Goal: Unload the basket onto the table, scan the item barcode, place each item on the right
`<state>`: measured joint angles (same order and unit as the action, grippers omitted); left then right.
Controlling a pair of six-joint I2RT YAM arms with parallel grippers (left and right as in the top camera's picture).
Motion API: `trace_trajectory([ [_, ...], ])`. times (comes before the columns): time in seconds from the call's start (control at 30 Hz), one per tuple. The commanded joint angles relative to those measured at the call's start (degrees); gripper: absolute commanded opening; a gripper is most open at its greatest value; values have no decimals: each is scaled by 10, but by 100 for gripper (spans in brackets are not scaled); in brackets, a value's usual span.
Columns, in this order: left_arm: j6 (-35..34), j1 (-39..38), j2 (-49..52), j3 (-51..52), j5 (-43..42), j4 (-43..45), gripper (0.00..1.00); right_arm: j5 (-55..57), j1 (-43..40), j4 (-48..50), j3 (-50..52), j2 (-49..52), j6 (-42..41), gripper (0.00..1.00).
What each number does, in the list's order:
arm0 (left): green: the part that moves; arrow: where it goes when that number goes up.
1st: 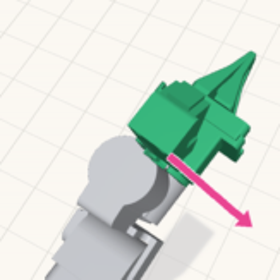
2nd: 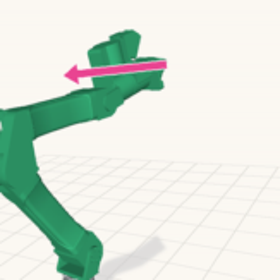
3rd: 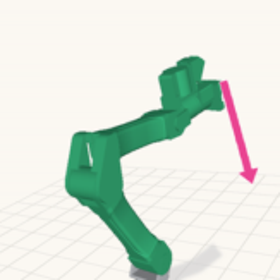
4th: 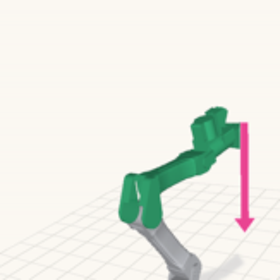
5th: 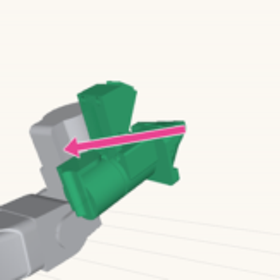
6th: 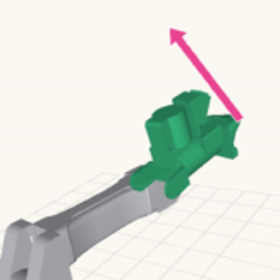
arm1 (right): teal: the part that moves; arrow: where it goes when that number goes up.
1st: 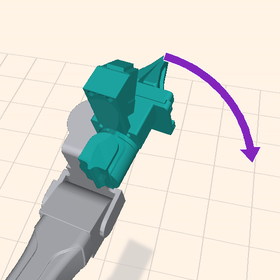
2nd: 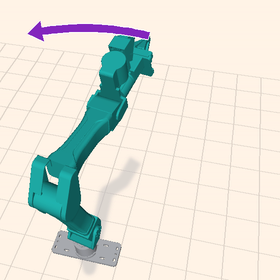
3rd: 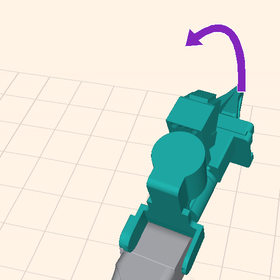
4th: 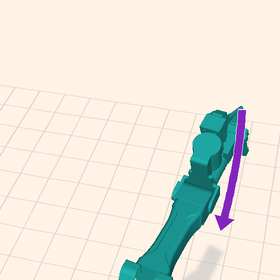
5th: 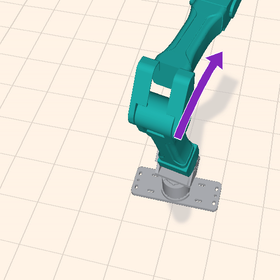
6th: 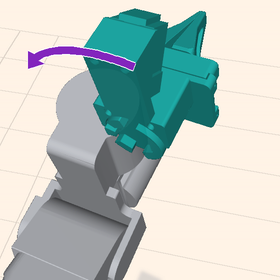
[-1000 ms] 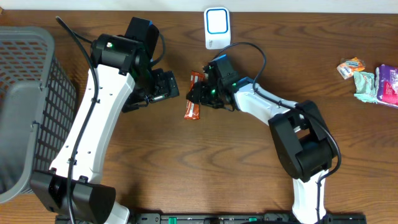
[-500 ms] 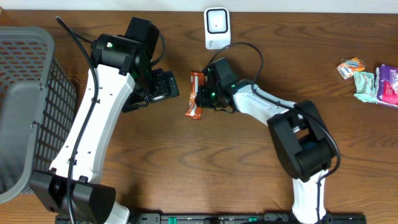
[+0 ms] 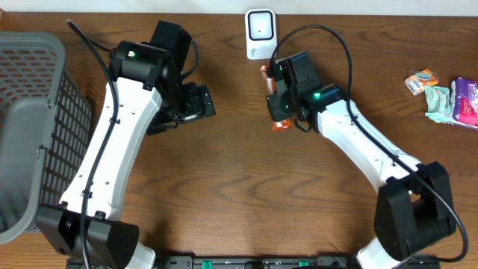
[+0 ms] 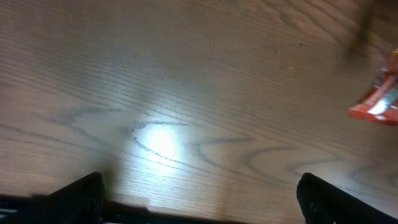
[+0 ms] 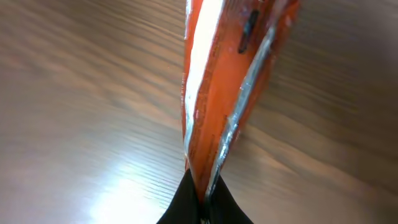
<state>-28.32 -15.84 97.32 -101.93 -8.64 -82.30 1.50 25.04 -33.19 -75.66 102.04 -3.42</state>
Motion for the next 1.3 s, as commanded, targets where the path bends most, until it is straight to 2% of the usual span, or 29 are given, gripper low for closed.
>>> trace_trajectory([
  [0.0, 1, 2, 3, -2, 4, -3, 98, 197, 2, -39, 1, 1, -34, 1],
  [0.3, 1, 2, 3, -2, 4, -3, 98, 478, 4, -65, 41, 87, -204, 1],
  [0.5, 1, 2, 3, -2, 3, -3, 98, 502, 30, -66, 41, 148, -208, 2],
  [0.57, 1, 2, 3, -2, 3, -3, 98, 477, 48, -67, 41, 151, -208, 8],
  [0.6, 1, 2, 3, -2, 3, -3, 98, 463, 59, -67, 40, 150, -208, 18],
  [0.63, 1, 2, 3, -2, 4, -3, 98, 451, 68, -67, 36, 148, -208, 36],
  [0.67, 1, 2, 3, -2, 3, -3, 98, 439, 75, -68, 31, 147, -211, 41],
  [0.87, 1, 2, 3, -2, 3, -3, 98, 328, 72, -112, -59, 131, -237, 40],
  [1.1, 1, 2, 3, -2, 3, -3, 98, 221, -8, -242, -217, 126, -222, 44],
  [1.13, 1, 2, 3, -2, 4, -3, 98, 196, -23, -257, -231, 126, -222, 48],
  [1.2, 1, 2, 3, -2, 3, -3, 98, 123, -59, -282, -254, 126, -207, 64],
  [1.27, 1, 2, 3, -2, 3, -3, 98, 7, -109, -301, -258, 126, -143, 66],
])
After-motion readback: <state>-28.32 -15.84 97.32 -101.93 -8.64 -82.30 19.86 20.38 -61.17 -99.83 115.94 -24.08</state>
